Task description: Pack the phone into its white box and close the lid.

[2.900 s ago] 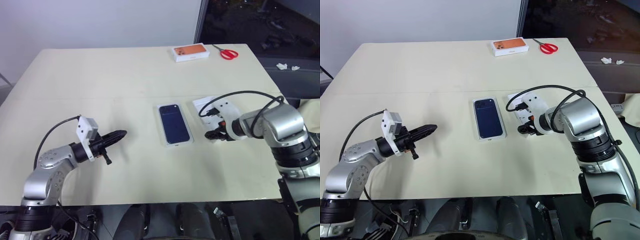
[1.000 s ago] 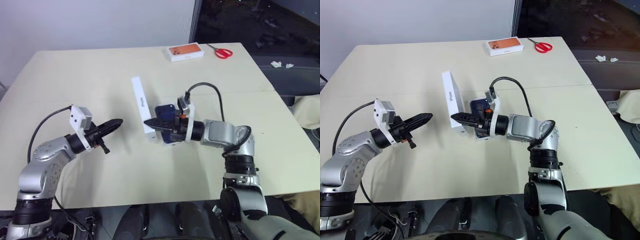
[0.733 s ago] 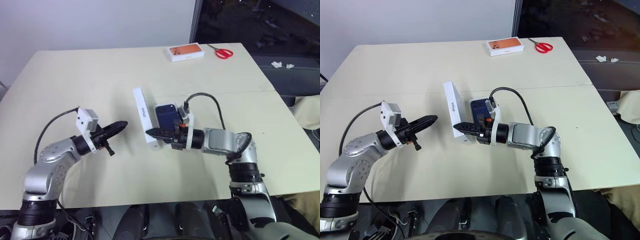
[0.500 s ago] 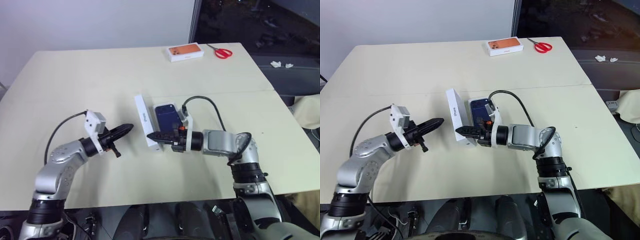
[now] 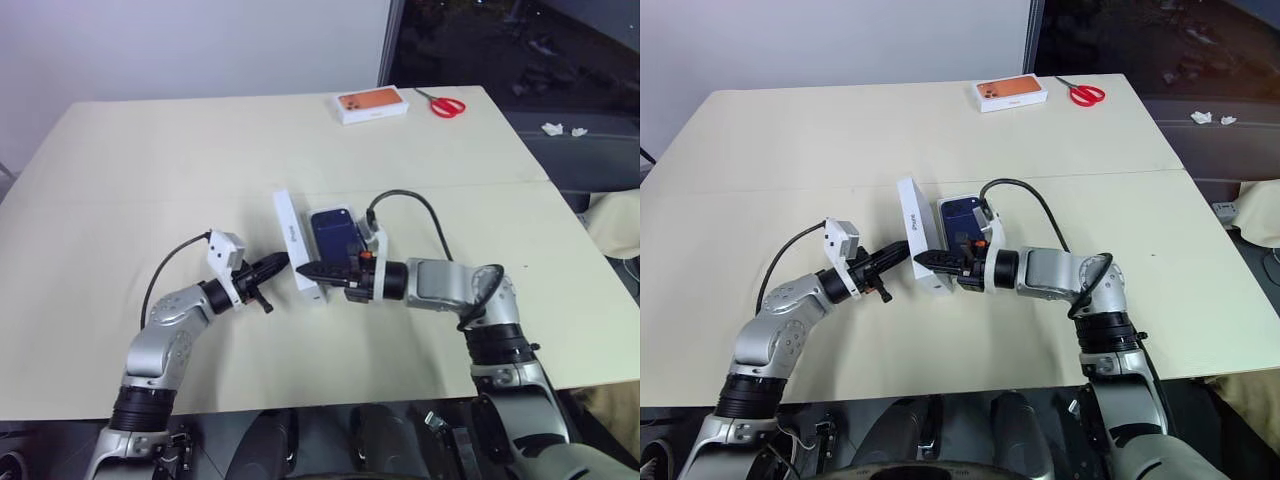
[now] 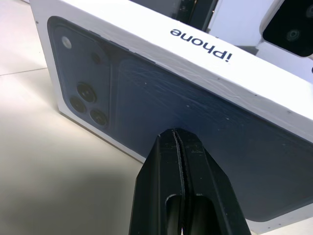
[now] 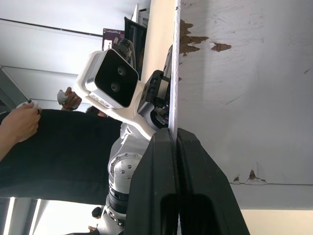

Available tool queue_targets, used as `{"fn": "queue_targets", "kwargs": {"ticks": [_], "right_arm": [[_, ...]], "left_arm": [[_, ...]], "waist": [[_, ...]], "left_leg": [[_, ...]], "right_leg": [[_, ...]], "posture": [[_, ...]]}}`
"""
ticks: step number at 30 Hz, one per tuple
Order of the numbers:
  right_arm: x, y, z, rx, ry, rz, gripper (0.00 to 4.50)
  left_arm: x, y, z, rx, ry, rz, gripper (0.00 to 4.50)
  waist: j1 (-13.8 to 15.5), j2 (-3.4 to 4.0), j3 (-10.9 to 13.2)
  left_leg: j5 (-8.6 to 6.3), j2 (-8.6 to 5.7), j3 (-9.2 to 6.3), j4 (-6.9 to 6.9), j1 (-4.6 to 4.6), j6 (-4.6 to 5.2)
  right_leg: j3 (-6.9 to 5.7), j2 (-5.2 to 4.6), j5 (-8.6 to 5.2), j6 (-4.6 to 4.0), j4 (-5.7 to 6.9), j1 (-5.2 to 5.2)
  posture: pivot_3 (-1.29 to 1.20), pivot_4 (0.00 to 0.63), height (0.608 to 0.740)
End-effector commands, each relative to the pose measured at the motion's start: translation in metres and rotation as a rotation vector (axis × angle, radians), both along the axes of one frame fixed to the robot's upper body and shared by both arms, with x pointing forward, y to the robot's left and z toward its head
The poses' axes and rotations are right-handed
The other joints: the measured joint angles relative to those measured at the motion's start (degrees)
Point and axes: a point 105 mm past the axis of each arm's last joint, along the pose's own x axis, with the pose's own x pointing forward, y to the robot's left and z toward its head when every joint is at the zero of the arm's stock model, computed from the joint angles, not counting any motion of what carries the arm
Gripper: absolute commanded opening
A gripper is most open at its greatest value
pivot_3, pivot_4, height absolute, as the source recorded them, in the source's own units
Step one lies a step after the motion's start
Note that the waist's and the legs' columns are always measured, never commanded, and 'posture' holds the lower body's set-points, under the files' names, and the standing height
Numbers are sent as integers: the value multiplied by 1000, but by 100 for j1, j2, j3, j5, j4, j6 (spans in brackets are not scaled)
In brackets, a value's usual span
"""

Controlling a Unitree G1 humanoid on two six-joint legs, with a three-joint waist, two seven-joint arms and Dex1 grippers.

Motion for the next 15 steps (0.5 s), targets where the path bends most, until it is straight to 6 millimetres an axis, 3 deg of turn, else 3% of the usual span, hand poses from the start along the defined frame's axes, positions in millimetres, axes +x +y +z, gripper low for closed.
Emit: {"fn": "queue_targets", "kwargs": {"ticks": [1,3,10,15], "right_arm": [[-2,4,9,36,-17,31,283],[2,3,9,30,-9,22,934],[9,-23,9,-110,-89,9,4430],[17,-58,33,-170,-217,-17,4430]], "left_arm": [[-1,-7,19,-15,-77,-19,12],[-1,-10,20,-18,-79,-22,0],[-3,-21,21,-38,-81,-41,0],[-3,-25,23,-46,-83,-52,0]], "waist": [[0,0,0],[1,0,0],[95,0,0],[141,0,1]], "left_leg": [[0,0,0,0,0,0],[0,0,0,1,0,0],[-2,-2,1,7,0,4],[-3,-1,2,13,-1,6]], "right_leg": [[0,0,0,0,0,0],[0,0,0,0,0,1],[-1,-1,0,0,-1,5],[-2,-1,0,0,-2,7]], "posture": [[0,150,740],[0,150,740],[0,150,740],[0,150,740]]}}
